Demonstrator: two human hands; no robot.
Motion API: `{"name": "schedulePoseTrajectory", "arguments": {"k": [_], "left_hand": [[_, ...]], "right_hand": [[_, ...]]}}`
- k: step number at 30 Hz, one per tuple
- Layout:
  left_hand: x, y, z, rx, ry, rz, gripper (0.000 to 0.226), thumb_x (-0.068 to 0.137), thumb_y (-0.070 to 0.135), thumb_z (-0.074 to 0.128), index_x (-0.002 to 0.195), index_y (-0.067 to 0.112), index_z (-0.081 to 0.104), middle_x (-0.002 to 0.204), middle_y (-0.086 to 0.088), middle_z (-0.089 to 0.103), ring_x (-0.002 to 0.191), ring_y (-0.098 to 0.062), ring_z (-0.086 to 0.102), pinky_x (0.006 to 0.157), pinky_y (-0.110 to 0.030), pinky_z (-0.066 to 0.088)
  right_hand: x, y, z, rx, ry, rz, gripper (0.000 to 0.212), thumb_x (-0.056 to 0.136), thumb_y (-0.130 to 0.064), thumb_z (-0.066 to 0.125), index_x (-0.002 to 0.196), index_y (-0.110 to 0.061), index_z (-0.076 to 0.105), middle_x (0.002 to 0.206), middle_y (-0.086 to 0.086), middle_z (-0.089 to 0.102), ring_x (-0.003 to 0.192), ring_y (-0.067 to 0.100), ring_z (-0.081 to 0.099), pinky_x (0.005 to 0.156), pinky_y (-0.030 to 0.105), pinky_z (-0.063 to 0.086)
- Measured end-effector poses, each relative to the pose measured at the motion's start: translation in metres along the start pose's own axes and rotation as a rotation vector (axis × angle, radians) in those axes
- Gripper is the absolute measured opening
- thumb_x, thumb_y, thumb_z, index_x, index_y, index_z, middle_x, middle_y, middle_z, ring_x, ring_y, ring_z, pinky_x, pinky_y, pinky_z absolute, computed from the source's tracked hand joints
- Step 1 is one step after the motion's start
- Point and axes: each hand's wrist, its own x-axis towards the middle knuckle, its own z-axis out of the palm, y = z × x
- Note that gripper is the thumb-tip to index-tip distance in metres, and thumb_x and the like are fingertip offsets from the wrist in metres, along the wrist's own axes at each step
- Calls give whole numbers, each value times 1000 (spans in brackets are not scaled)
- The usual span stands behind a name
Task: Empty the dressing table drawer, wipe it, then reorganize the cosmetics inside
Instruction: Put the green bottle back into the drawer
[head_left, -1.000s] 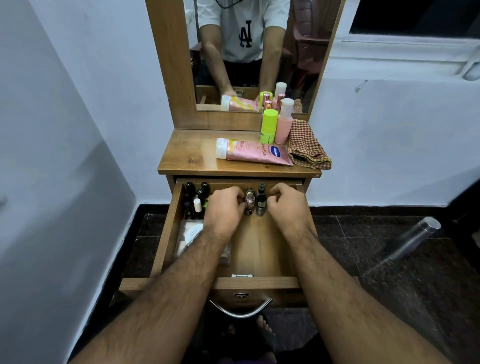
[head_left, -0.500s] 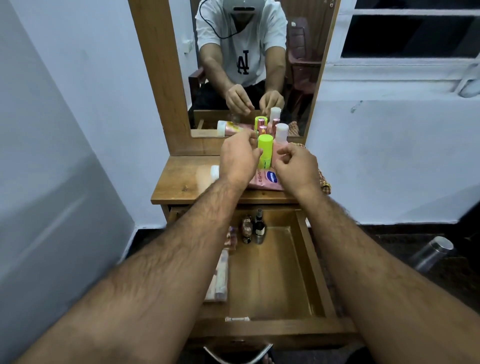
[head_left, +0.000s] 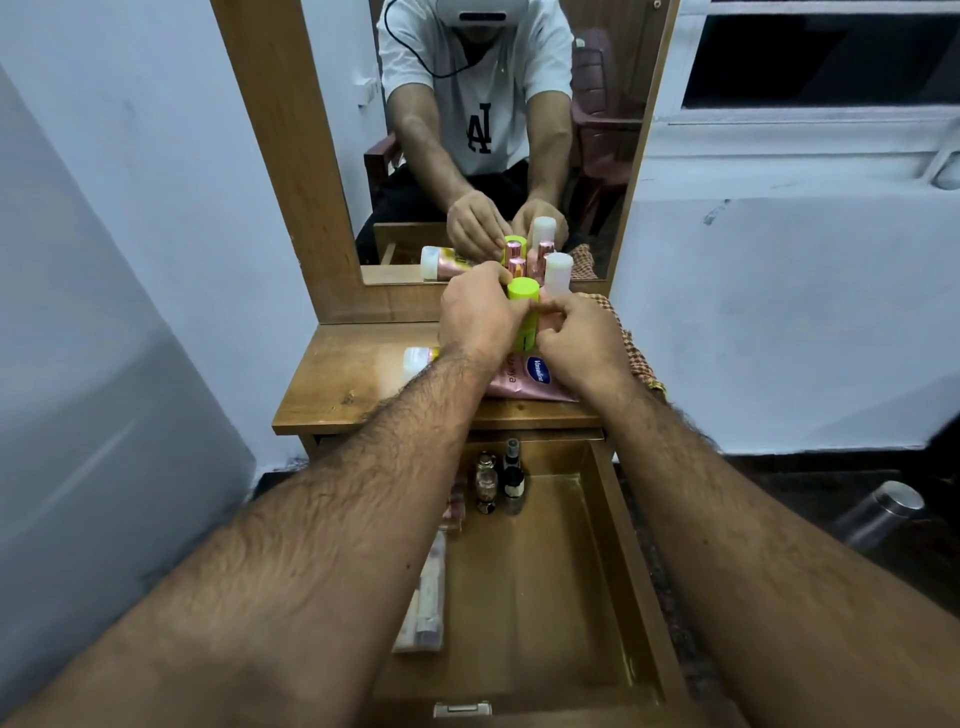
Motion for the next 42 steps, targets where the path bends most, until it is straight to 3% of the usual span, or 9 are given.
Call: {"name": "schedulePoseTrajectory", "arguments": {"k": [3, 8, 12, 17, 22, 28, 32, 36, 42], "left_hand": [[-3, -4, -4, -35, 13, 39, 42, 81, 42, 77, 117, 22, 66, 112, 3, 69, 106, -13, 61, 85, -27, 51], [-9, -1, -26, -163, 11, 95, 38, 77, 35, 80, 111, 20, 69, 97, 7, 71, 91, -8, 65, 85, -34, 56], [-18, 10, -48, -250, 18, 136, 33, 77, 32, 80, 106, 22, 69, 91, 10, 70, 83, -1, 66, 77, -24, 55], [-49, 15, -56, -366, -36, 158, 38, 78, 27, 82, 113, 17, 69, 96, 10, 71, 88, 1, 65, 77, -19, 57], [-103, -14, -35, -489, -96, 59, 34, 81, 27, 78, 113, 17, 71, 96, 8, 74, 90, -2, 69, 84, -28, 58], [-161, -48, 1, -491, -147, -137, 27, 83, 38, 60, 94, 21, 77, 79, 9, 75, 76, -16, 71, 74, -44, 59], [-171, -54, 10, -462, -236, -200, 23, 87, 28, 59, 97, 19, 78, 88, 8, 76, 81, -17, 70, 79, -41, 59], [-175, -63, 27, -457, -394, -283, 46, 75, 23, 48, 114, 20, 73, 108, 6, 74, 100, -15, 68, 89, -43, 57], [-178, -68, 36, -459, -555, -328, 62, 77, 6, 44, 134, 21, 59, 128, 3, 66, 119, -18, 60, 101, -46, 50]], "right_hand": [[-2, -1, -3, 34, 3, 2, 36, 86, -11, 61, 119, -22, 70, 106, -3, 71, 91, 12, 60, 78, 27, 50], [-10, -12, -17, 146, 53, -16, 24, 81, -13, 69, 104, -21, 71, 86, -5, 69, 81, 12, 64, 74, 30, 56], [-20, -22, -31, 273, 37, -38, 28, 80, -25, 80, 103, -22, 64, 87, -10, 65, 80, 9, 66, 68, 30, 58], [-42, -25, -44, 245, 43, -91, 35, 80, -29, 80, 111, -22, 65, 85, -17, 63, 75, -9, 58, 57, 5, 42], [-85, 1, -36, 177, -30, -14, 26, 76, -37, 78, 96, -24, 66, 84, -11, 69, 76, 3, 63, 63, 25, 48], [-128, 31, -15, 52, -126, 107, 34, 72, -23, 79, 103, -17, 68, 91, -3, 72, 85, 15, 66, 73, 28, 50], [-137, 36, -6, -66, -145, 169, 30, 78, -23, 77, 103, -15, 63, 94, 2, 68, 88, 20, 63, 72, 30, 47], [-133, 36, 5, -210, -173, 214, 26, 81, -20, 73, 104, -12, 63, 100, 9, 70, 92, 27, 63, 76, 34, 50], [-126, 34, 12, -290, -207, 305, 22, 87, -12, 68, 108, -12, 69, 102, 8, 70, 93, 25, 63, 79, 36, 53]]}}
